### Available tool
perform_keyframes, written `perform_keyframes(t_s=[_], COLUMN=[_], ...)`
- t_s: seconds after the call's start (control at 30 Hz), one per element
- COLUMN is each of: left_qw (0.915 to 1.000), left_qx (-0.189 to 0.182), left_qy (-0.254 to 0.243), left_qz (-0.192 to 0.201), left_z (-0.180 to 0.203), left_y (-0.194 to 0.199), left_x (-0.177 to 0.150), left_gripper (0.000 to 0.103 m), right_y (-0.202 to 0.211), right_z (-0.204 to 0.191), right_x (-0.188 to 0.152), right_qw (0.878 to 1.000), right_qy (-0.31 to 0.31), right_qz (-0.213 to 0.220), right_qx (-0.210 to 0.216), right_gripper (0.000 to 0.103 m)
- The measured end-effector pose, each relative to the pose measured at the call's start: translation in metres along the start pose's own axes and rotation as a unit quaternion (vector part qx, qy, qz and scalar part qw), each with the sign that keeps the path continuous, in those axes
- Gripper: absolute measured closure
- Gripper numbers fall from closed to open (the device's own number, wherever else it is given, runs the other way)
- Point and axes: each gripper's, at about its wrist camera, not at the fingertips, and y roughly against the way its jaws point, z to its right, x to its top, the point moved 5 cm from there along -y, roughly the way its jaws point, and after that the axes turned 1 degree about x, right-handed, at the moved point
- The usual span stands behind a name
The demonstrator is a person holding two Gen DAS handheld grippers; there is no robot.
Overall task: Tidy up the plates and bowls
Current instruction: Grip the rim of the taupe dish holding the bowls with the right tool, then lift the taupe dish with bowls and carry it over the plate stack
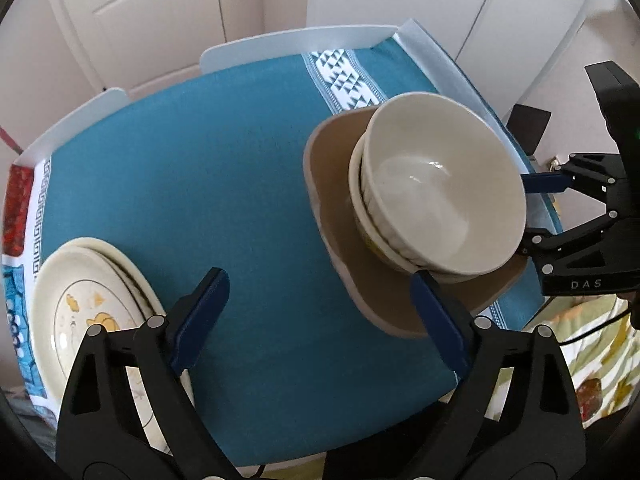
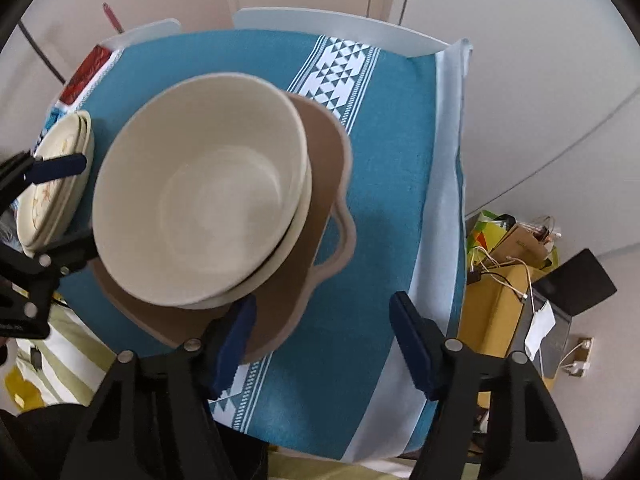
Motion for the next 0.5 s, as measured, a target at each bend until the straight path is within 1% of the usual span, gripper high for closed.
perform_keyframes(t_s=[0.03,0.17,0.3,0.37,0.4,0.43,0.47,0.5], left_qw=[1.0000,0.9997,0.9991,0.9987,0.9986,0.9985,0.9983,0.9984], left_qx=[0.005,0.002,0.007,0.005,0.002,0.000,-0.009,-0.013], left_qy=[-0.001,-0.001,-0.023,-0.030,-0.030,-0.031,-0.029,-0.025], left_qz=[-0.007,-0.023,-0.034,-0.040,-0.043,-0.046,-0.049,-0.050], left_z=[-0.001,-0.001,0.010,0.015,0.016,0.017,0.019,0.020], left_y=[-0.002,-0.011,-0.028,-0.037,-0.040,-0.045,-0.050,-0.052], left_x=[-0.001,-0.001,0.004,0.006,0.007,0.007,0.008,0.009], left_gripper=[0.021,0.022,0.030,0.039,0.042,0.052,0.065,0.072], right_y=[-0.002,-0.003,-0.008,-0.012,-0.014,-0.016,-0.020,-0.023], right_z=[0.001,0.003,0.005,0.005,0.004,0.002,0.000,-0.003], right_x=[0.001,0.003,0.005,0.007,0.008,0.010,0.010,0.011], right_qw=[1.000,1.000,1.000,0.999,0.999,0.999,0.999,0.999], right_qy=[0.002,-0.001,-0.008,-0.011,-0.011,-0.008,-0.003,0.001], right_qz=[-0.003,-0.007,-0.008,-0.007,-0.005,-0.004,-0.003,-0.002], right_qx=[0.002,0.015,0.023,0.030,0.035,0.041,0.043,0.047], right_gripper=[0.039,0.039,0.039,0.040,0.042,0.047,0.054,0.058])
